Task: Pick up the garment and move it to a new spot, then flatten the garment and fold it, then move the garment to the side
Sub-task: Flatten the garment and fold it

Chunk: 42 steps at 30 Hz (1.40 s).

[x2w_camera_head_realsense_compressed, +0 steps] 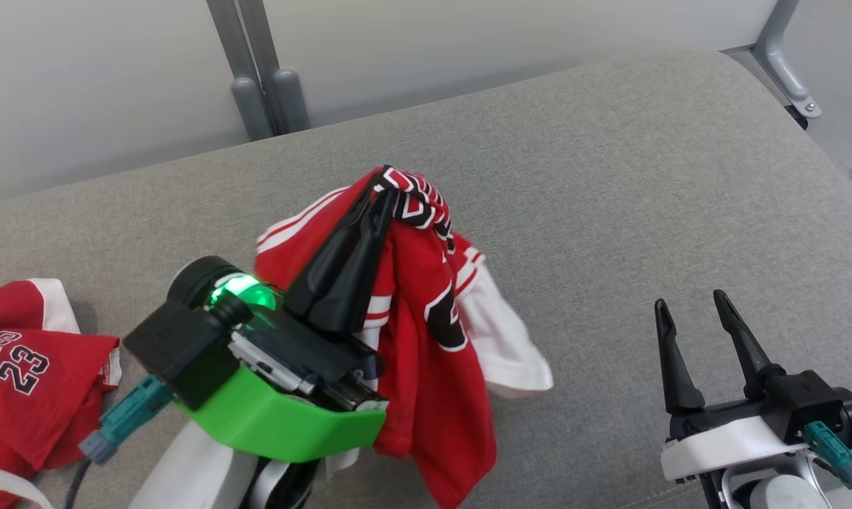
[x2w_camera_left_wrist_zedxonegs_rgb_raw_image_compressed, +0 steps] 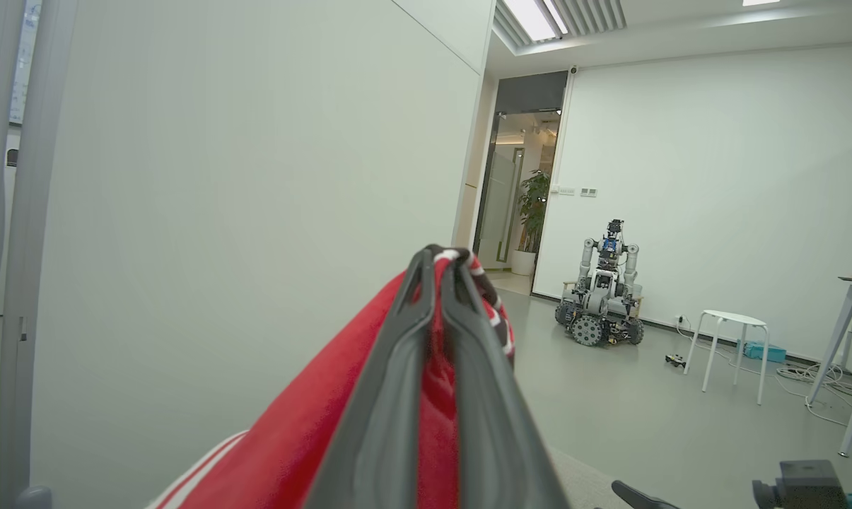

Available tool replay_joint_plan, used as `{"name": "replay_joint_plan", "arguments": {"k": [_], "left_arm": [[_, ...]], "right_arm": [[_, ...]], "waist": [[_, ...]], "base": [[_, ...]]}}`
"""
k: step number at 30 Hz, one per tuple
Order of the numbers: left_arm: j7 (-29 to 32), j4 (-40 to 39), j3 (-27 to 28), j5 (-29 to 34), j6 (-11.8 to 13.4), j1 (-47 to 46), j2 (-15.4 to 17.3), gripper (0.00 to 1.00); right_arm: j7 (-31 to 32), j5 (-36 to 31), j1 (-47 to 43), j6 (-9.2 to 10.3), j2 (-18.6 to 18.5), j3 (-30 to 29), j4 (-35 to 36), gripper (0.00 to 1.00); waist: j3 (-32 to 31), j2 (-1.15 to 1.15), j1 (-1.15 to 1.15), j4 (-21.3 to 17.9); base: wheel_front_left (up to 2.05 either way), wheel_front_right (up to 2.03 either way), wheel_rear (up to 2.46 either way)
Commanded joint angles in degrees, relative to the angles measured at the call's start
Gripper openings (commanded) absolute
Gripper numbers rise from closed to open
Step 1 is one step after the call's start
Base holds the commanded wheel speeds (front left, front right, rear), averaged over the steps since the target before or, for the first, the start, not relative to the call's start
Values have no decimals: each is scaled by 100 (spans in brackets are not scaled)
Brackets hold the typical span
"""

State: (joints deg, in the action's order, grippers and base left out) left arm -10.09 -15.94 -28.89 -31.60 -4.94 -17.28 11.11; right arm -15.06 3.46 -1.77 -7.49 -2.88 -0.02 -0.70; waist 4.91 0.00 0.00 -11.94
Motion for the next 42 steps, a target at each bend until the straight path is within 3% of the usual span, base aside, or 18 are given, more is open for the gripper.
{"name": "replay_joint_plan", "arguments": {"k": [1, 10, 17, 21, 24, 29, 30, 31, 32, 37, 42], "left_arm": [[139, -179, 85, -38, 11, 5, 177, 0], [947, -879, 45, -794, -164, -138, 701, 0], [1258, -814, 33, -1906, -248, -357, 1055, 0], [1439, 159, -170, -2006, -258, -816, 1273, 0], [1386, 1376, -484, -1794, -257, -1399, 1361, 0], [614, 3441, -696, -1071, -253, -2389, 1224, 0], [430, 3892, -718, -1000, -253, -2504, 1072, 5], [292, 4219, -740, -914, -251, -2589, 968, 28], [95, 4632, -771, -771, -216, -2725, 884, 96], [-418, 5833, -688, -620, 16, -2802, 452, 100], [-512, 5728, -157, -637, 302, -2145, 148, 100]], "right_arm": [[-18, 47, -6, -1, -4, 19, 22, 100], [-18, 121, 118, -1, -5, -7, 3, 100], [-18, 176, 201, -1, -4, -33, 28, 100], [-18, 243, 248, -1, -2, -74, 53, 100], [-18, 316, 330, -1, 3, 7, 51, 100], [-18, 473, 431, -1, -2, 99, 15, 100], [-18, 480, 427, -1, -2, 105, 9, 100], [-18, 492, 412, -1, -2, 106, 0, 100], [-18, 505, 394, -1, -1, 120, -16, 100], [-18, 513, 353, -1, -4, 120, -45, 100], [-18, 385, 220, -1, -4, -16, 0, 100]], "waist": [[19, 0, 0, -14], [170, 0, 0, -440], [384, 0, 0, -948], [540, 0, 0, -1152], [690, 0, 0, -1285], [853, 0, 0, -1466], [864, 0, 0, -1476], [870, 0, 0, -1476], [878, 0, 0, -1474], [830, 0, 0, -1428], [684, 0, 0, -1107]], "base": [[0, 0, 0], [0, 0, 0], [0, 0, 0], [0, 0, 0], [0, 0, 0], [0, 0, 0], [0, 0, 0], [0, 0, 0], [0, 0, 0], [0, 0, 0], [0, 0, 0]]}}
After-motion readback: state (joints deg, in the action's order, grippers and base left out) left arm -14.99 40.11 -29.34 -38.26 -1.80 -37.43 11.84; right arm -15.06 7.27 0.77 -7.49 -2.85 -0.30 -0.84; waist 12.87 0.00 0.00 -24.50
